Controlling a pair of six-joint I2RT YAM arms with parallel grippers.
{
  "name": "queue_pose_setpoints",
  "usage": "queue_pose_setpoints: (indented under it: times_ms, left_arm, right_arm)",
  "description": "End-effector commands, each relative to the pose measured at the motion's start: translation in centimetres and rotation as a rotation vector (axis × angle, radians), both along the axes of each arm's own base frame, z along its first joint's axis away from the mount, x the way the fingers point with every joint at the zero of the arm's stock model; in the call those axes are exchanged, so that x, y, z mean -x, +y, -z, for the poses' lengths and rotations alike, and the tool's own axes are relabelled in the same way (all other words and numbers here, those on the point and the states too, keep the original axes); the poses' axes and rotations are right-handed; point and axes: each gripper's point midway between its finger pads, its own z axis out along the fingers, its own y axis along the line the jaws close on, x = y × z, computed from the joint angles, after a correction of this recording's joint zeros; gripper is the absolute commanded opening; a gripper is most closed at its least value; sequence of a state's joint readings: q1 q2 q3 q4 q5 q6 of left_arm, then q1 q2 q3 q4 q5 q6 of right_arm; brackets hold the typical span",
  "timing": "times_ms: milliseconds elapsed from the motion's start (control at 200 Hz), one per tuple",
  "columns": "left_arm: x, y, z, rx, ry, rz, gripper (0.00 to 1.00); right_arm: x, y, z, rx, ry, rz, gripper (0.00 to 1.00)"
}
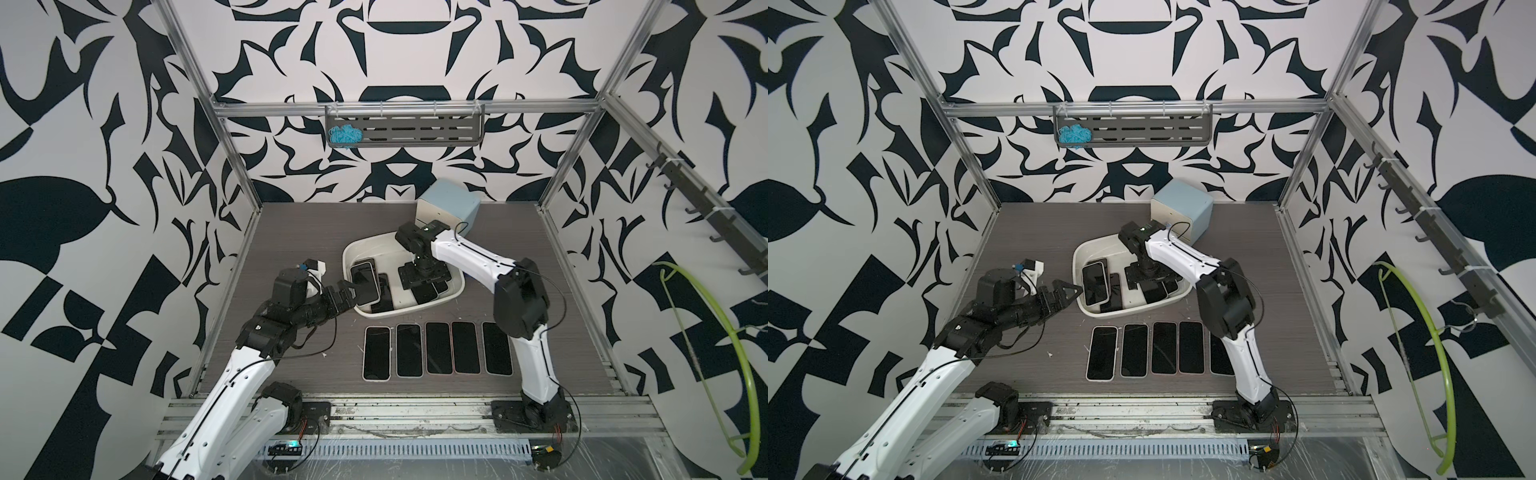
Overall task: Take the phone out of the storage box
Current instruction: Pick up the phone from the storage box.
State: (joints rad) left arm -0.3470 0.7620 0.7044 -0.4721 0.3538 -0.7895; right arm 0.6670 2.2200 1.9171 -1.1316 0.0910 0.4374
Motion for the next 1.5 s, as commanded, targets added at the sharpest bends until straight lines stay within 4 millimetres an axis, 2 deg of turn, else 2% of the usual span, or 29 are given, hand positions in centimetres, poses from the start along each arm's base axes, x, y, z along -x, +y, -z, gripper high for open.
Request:
queue_pose_setpoints:
  times_ms: [0, 210, 335, 485, 730, 965, 1125, 1155, 1300, 1495]
  left_arm:
    - [0.7, 0.8, 0.8, -0.022, 0.032, -0.028, 1.0]
    - [1.5, 1.5, 1.0, -0.051, 0.054, -0.045, 1.0]
    - [1.8, 2.1, 1.3, -0.072, 0.064, -0.069, 1.0]
    - [2.0, 2.5, 1.6, -0.075, 0.068, -0.09, 1.0]
    - [2.1, 2.6, 2.4, -0.081, 0.082, -0.098, 1.0]
    - [2.1, 2.6, 2.1, -0.092, 0.075, -0.085, 1.0]
    - [2.4, 2.7, 2.2, -0.104, 0.074, -0.074, 1.0]
    - [2.4, 2.7, 2.1, -0.104, 0.072, -0.073, 1.0]
    - [2.6, 2.5, 2.3, -0.101, 0.077, -0.063, 1.0]
    - [2.9, 2.6, 2.4, -0.111, 0.079, -0.054, 1.0]
  right_arm:
    - [-1.7, -0.3, -1.5, 0.037, -0.042, -0.062, 0.99]
    - [-3.5, -1.6, 1.4, 0.072, 0.0, -0.032, 0.99]
    - [-4.0, -1.3, 2.8, 0.058, 0.026, -0.036, 0.99]
    - [-3.4, -0.4, 4.0, 0.038, 0.061, -0.048, 0.99]
    - [-2.2, 2.2, 3.6, -0.015, 0.056, -0.089, 0.99]
    - [-2.1, 3.0, 4.3, -0.022, 0.069, -0.063, 0.99]
    - [-1.8, 3.8, 4.1, -0.022, 0.06, -0.067, 0.94]
    - [-1.4, 3.6, 5.3, -0.004, 0.082, -0.065, 0.94]
    - [-0.9, 3.2, 6.8, 0.02, 0.119, -0.055, 0.89]
    - [-0.5, 3.0, 8.6, 0.037, 0.155, -0.05, 0.91]
